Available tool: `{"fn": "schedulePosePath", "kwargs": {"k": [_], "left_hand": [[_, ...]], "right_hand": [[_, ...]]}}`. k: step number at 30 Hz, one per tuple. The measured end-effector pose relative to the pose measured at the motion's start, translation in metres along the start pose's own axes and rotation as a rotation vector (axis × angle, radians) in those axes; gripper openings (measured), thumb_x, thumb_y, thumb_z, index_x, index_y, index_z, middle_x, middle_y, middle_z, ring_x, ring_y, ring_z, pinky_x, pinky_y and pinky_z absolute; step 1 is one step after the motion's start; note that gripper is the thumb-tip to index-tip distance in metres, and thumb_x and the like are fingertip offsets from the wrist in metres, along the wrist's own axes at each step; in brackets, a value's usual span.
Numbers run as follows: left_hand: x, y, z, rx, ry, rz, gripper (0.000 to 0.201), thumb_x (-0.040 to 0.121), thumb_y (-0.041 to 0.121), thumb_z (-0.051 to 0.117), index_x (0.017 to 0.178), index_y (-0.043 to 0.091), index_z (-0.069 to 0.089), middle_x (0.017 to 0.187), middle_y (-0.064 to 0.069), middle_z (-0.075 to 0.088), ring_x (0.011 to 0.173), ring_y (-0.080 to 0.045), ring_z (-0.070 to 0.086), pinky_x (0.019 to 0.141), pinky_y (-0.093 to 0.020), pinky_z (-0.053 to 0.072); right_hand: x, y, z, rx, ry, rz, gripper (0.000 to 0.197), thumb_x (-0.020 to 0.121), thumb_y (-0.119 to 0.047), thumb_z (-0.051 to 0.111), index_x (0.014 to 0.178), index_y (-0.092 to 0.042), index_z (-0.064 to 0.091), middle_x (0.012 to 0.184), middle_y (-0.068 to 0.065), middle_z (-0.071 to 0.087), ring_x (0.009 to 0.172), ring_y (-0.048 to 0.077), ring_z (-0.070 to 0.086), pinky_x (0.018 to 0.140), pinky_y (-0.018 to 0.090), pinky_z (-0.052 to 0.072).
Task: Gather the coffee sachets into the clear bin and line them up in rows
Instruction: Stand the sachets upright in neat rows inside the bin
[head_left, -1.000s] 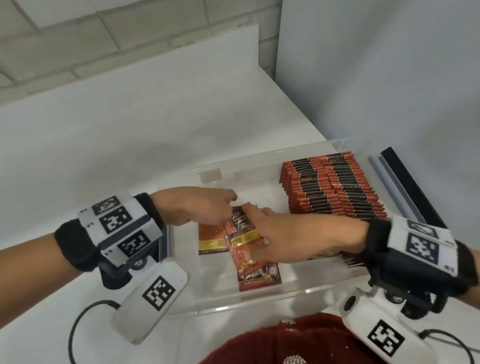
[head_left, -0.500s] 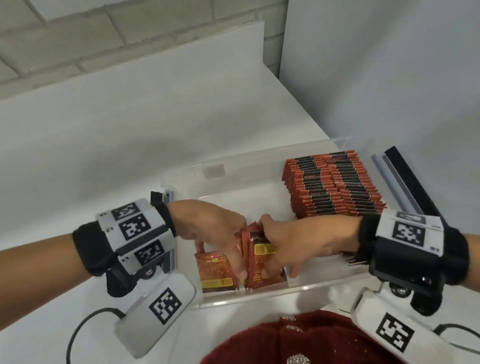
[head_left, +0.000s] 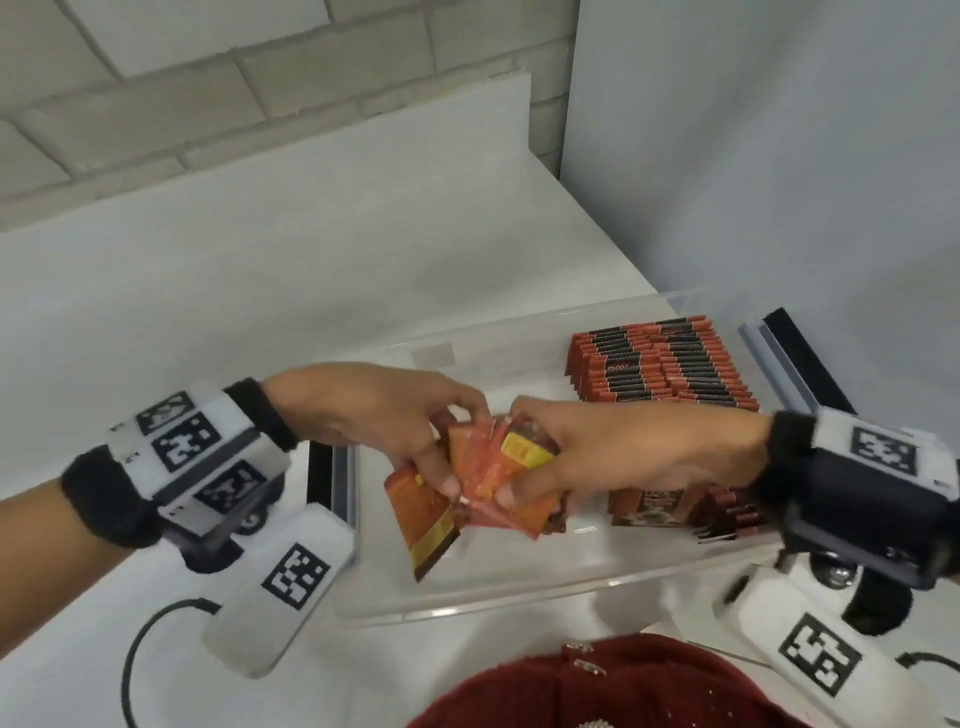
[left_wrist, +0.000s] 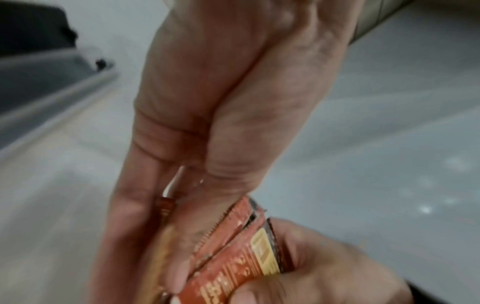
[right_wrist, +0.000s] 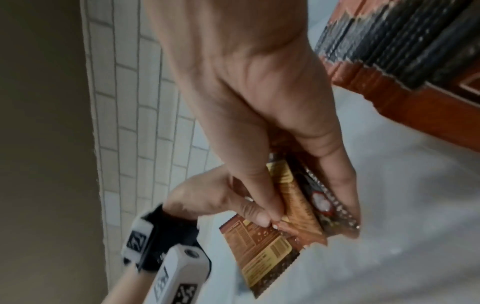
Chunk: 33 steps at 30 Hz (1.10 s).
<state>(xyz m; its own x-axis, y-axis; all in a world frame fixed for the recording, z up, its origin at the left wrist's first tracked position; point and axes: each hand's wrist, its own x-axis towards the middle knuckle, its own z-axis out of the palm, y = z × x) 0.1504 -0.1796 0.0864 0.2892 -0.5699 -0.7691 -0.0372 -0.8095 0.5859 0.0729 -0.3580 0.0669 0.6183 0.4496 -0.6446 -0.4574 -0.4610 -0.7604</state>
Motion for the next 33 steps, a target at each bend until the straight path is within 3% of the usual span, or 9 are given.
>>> {"fn": "schedulePosePath", "kwargs": {"k": [5, 10, 15, 18, 21, 23, 28, 31, 33], "left_hand": [[-0.024, 0.010, -0.023, -0.237, 0.272, 0.138, 0.053, 0.067, 0.013, 0.081, 0.115, 0.025, 0.059, 0.108, -0.002, 0.068, 0.087, -0.012, 0.069, 0.065, -0.019, 0.052], [-0.026, 0.019, -0.032, -0.232, 0.583, 0.257, 0.046, 0.061, 0.028, 0.083, 0.101, 0.017, 0.064, 0.093, 0.000, 0.070, 0.074, -0.008, 0.067, 0.060, -0.014, 0.050], [-0.003, 0.033, -0.023, -0.228, 0.687, 0.391, 0.007, 0.079, 0.007, 0.074, 0.085, 0.007, 0.071, 0.077, -0.002, 0.066, 0.065, -0.005, 0.062, 0.064, -0.019, 0.051], [0.011, 0.046, -0.015, -0.450, 0.644, 0.458, 0.024, 0.097, 0.019, 0.054, 0.097, 0.003, 0.072, 0.074, -0.001, 0.069, 0.065, -0.007, 0.063, 0.068, -0.018, 0.051], [0.015, 0.059, -0.017, -0.670, 0.584, 0.484, 0.059, 0.096, 0.052, 0.037, 0.110, 0.004, 0.068, 0.097, -0.010, 0.074, 0.090, -0.019, 0.070, 0.085, -0.031, 0.054], [0.018, 0.066, -0.019, -0.755, 0.498, 0.545, 0.067, 0.089, 0.058, 0.039, 0.119, 0.003, 0.063, 0.112, -0.015, 0.070, 0.105, -0.026, 0.066, 0.095, -0.039, 0.052], [0.028, 0.070, -0.014, -1.057, 0.197, 0.661, 0.052, 0.083, 0.043, 0.066, 0.121, 0.009, 0.055, 0.112, -0.013, 0.061, 0.101, -0.022, 0.061, 0.101, -0.045, 0.044], [0.035, 0.063, -0.016, -1.101, 0.020, 0.694, 0.074, 0.070, 0.037, 0.078, 0.134, 0.011, 0.052, 0.124, -0.011, 0.057, 0.113, -0.027, 0.057, 0.098, -0.068, 0.035], [0.040, 0.057, -0.017, -1.114, -0.055, 0.703, 0.081, 0.068, 0.033, 0.078, 0.140, 0.013, 0.046, 0.128, -0.012, 0.055, 0.116, -0.029, 0.055, 0.097, -0.074, 0.032]], "right_hand": [[-0.029, -0.014, -0.031, 0.240, 0.132, -0.201, 0.034, 0.089, -0.009, 0.063, 0.122, -0.014, 0.056, 0.111, 0.012, 0.070, 0.096, 0.025, 0.068, 0.090, 0.036, 0.054], [-0.047, -0.011, -0.051, 0.459, 0.206, -0.332, 0.025, 0.074, -0.017, 0.067, 0.099, -0.011, 0.066, 0.088, 0.008, 0.069, 0.079, 0.018, 0.062, 0.073, 0.025, 0.056], [-0.043, -0.009, -0.047, 0.424, 0.122, -0.354, 0.032, 0.076, -0.017, 0.066, 0.108, -0.015, 0.065, 0.098, 0.004, 0.072, 0.089, 0.016, 0.066, 0.076, 0.024, 0.056], [-0.036, -0.014, -0.044, 0.430, 0.154, -0.390, 0.040, 0.079, -0.012, 0.063, 0.118, -0.016, 0.060, 0.106, 0.003, 0.073, 0.096, 0.017, 0.067, 0.084, 0.027, 0.055], [-0.035, -0.021, -0.050, 0.460, 0.213, -0.479, 0.037, 0.079, -0.013, 0.062, 0.116, -0.015, 0.061, 0.103, 0.006, 0.071, 0.093, 0.021, 0.063, 0.079, 0.028, 0.055], [-0.034, -0.024, -0.059, 0.472, 0.246, -0.505, 0.048, 0.077, -0.013, 0.063, 0.125, -0.012, 0.054, 0.110, 0.007, 0.071, 0.099, 0.018, 0.066, 0.082, 0.029, 0.057], [-0.025, -0.031, -0.072, 0.317, 0.261, -0.512, 0.060, 0.080, -0.014, 0.066, 0.135, -0.017, 0.044, 0.113, 0.004, 0.069, 0.106, 0.017, 0.066, 0.086, 0.027, 0.053], [-0.017, -0.030, -0.073, 0.161, 0.292, -0.512, 0.065, 0.083, -0.020, 0.067, 0.140, -0.031, 0.038, 0.117, -0.006, 0.068, 0.112, 0.010, 0.062, 0.095, 0.027, 0.050], [-0.013, -0.029, -0.074, 0.112, 0.298, -0.503, 0.062, 0.082, -0.024, 0.069, 0.138, -0.027, 0.041, 0.111, -0.012, 0.068, 0.112, 0.009, 0.062, 0.098, 0.029, 0.049]]}}
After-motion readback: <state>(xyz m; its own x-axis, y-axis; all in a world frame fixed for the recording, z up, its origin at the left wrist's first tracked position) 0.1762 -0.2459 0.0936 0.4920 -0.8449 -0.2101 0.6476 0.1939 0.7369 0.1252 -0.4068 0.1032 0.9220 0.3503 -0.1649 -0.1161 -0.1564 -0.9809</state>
